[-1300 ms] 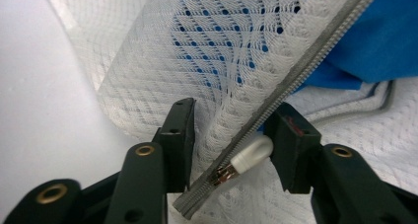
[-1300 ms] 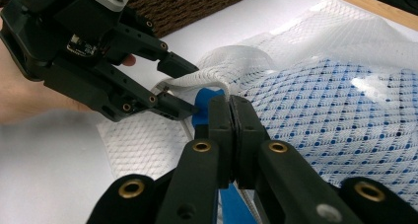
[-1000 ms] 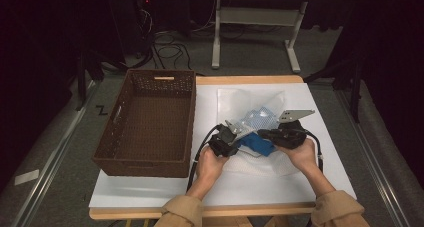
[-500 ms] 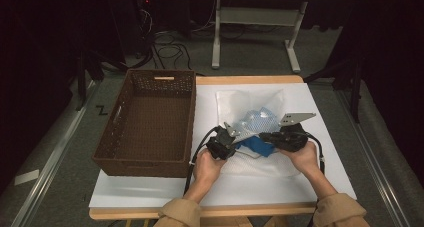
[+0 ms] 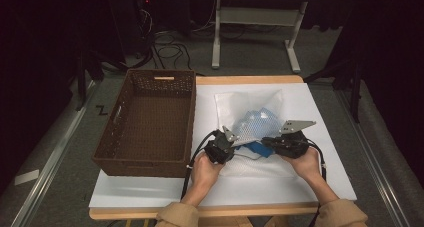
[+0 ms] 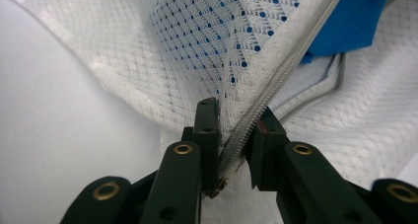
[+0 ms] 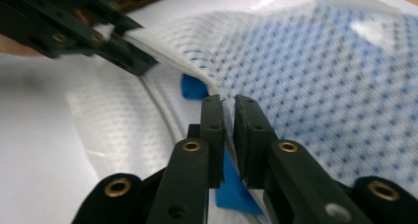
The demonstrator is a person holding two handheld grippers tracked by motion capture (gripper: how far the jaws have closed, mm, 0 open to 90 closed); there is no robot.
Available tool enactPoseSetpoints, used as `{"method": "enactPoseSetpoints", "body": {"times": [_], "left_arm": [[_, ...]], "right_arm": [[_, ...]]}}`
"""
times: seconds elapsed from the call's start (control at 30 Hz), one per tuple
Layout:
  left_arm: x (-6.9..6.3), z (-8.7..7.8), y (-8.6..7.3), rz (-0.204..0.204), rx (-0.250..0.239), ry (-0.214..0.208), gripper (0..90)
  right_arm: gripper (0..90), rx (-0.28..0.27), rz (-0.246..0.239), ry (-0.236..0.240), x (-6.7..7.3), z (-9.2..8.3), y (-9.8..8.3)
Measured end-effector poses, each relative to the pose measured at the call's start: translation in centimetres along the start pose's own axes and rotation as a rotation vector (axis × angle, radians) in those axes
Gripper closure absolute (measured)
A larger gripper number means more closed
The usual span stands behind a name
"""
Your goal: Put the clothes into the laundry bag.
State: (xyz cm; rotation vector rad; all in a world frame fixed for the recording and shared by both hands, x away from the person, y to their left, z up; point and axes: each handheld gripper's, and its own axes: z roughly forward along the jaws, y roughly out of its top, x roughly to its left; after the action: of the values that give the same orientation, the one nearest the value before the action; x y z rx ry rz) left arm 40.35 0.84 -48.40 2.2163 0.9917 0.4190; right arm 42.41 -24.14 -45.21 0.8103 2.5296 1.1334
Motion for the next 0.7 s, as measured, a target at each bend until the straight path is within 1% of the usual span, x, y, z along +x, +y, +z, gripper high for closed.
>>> {"method": "enactPoseSetpoints", "body": {"times": [0.1,0.17,0.27,0.37,0.57,0.6,0.63,0.67,0.7], "left_arm": [[0.2,-0.1,-0.4,-0.016,-0.003,-0.019,77.0],[0.2,-0.3,-0.6,-0.015,-0.007,-0.020,77.0],[0.1,-0.4,-0.7,-0.013,-0.011,-0.020,77.0],[0.2,-0.4,-0.9,-0.022,-0.015,-0.024,76.9],[0.1,-0.3,-1.1,-0.022,-0.009,-0.026,77.1],[0.1,-0.3,-1.1,-0.022,-0.010,-0.026,77.1],[0.1,-0.4,-1.1,-0.024,-0.011,-0.025,77.1],[0.1,-0.4,-1.1,-0.025,-0.011,-0.025,77.1],[0.1,-0.4,-1.1,-0.024,-0.009,-0.025,77.1]], "right_arm": [[81.0,0.006,0.023,-0.012,-0.5,-0.1,-0.9],[79.9,0.005,0.033,-0.014,-0.8,-0.2,-1.5],[75.7,0.013,0.044,-0.020,-0.8,-0.2,-2.2],[69.3,0.012,0.041,-0.042,-0.9,-0.2,-3.2],[63.8,0.004,0.036,-0.084,-0.7,-0.4,-4.4],[63.6,0.018,0.034,-0.096,-0.8,-0.4,-4.5],[63.6,0.020,0.030,-0.106,-0.9,-0.3,-4.6],[63.3,0.024,0.035,-0.118,-0.9,-0.3,-4.8],[63.1,0.036,0.028,-0.121,-1.1,-0.2,-4.9]]}}
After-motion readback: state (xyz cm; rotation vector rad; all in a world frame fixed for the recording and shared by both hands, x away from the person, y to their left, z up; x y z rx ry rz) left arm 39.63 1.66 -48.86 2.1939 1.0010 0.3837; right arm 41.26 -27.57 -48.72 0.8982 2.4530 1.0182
